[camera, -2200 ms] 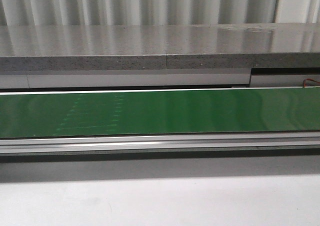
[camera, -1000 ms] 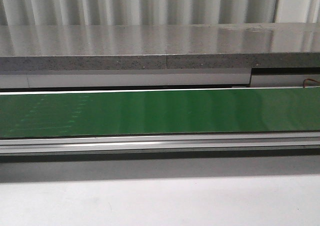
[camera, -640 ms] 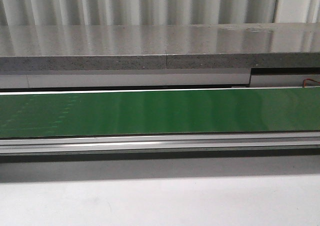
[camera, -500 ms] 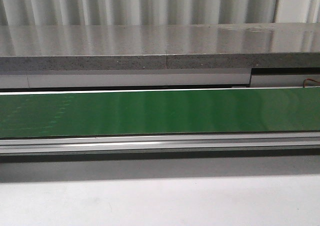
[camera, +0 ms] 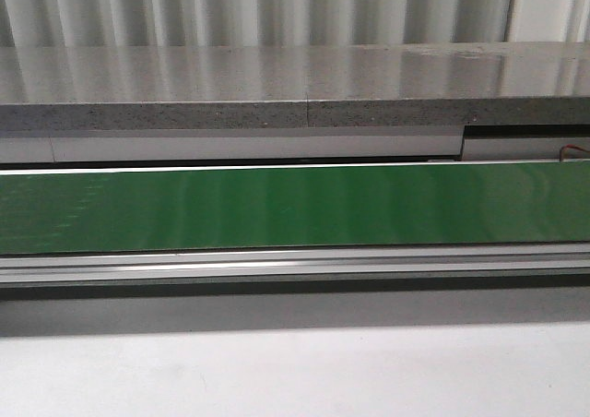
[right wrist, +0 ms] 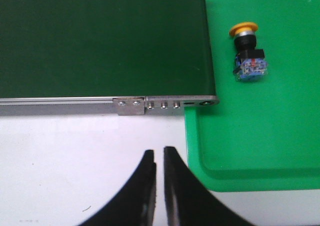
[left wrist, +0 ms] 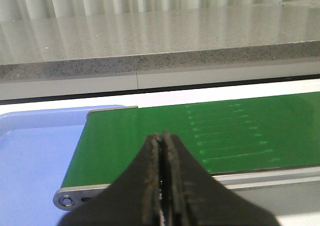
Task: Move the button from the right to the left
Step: 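Lower the right gripper and grasp the yellow button's black body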
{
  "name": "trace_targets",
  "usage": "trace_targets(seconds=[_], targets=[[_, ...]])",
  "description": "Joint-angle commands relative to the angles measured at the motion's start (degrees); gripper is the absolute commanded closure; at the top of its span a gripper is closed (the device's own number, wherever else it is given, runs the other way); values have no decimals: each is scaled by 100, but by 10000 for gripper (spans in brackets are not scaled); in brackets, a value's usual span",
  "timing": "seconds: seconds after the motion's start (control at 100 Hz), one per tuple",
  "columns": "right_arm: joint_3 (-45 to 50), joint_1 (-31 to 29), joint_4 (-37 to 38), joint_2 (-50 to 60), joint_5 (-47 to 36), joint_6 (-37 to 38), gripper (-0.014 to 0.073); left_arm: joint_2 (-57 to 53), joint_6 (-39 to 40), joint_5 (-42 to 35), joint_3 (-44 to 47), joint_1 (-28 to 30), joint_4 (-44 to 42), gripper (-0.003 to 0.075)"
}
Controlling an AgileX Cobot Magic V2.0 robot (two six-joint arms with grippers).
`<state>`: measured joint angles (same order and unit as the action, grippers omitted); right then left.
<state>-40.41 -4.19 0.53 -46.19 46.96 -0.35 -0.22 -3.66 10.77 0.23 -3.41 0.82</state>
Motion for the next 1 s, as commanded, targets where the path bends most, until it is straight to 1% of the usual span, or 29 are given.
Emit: trace_targets(seconds=[0.0, 0.02, 0.07, 0.12, 0.17, 0.2, 0.36, 0.46, 0.72, 0.84, 0.99], targets=[[-422, -3, -14, -474, -49, -21, 374, -178, 51, -408, 227, -2, 19, 741], [-477, -3, -53, -553, -32, -21, 342, -178, 51, -408, 227, -2, 19, 741], [-596, -3, -53, -848, -9, -21, 214, -178, 51, -408, 227, -2, 19, 741], [-711, -3, -95, -1083, 3, -21, 119, -178, 51, -408, 227, -2, 19, 741], [-824, -3, -108, -1292, 32, -21, 57, -178, 51, -408, 227, -2, 19, 741], [-896, -3, -109, -1406, 42, -21, 39, -178, 51, -408, 227, -2, 19, 741], [-1265, -122, -53, -1965, 41, -17, 52, -178, 51, -408, 227, -2, 19, 741], [-1582, -445, -53, -2282, 46, -14, 52, -178, 51, -408, 227, -2, 19, 741], [-2447, -1522, 21, -3123, 151, -14, 52, -178, 51, -408, 227, -2, 19, 741], [-2801, -1792, 131, -3568, 308, -14, 52, -178, 51, -408, 227, -2, 19, 741], [-3066, -1939, 191, -4163, 390, -104, 52, -178, 51, -408, 227, -2, 19, 741]])
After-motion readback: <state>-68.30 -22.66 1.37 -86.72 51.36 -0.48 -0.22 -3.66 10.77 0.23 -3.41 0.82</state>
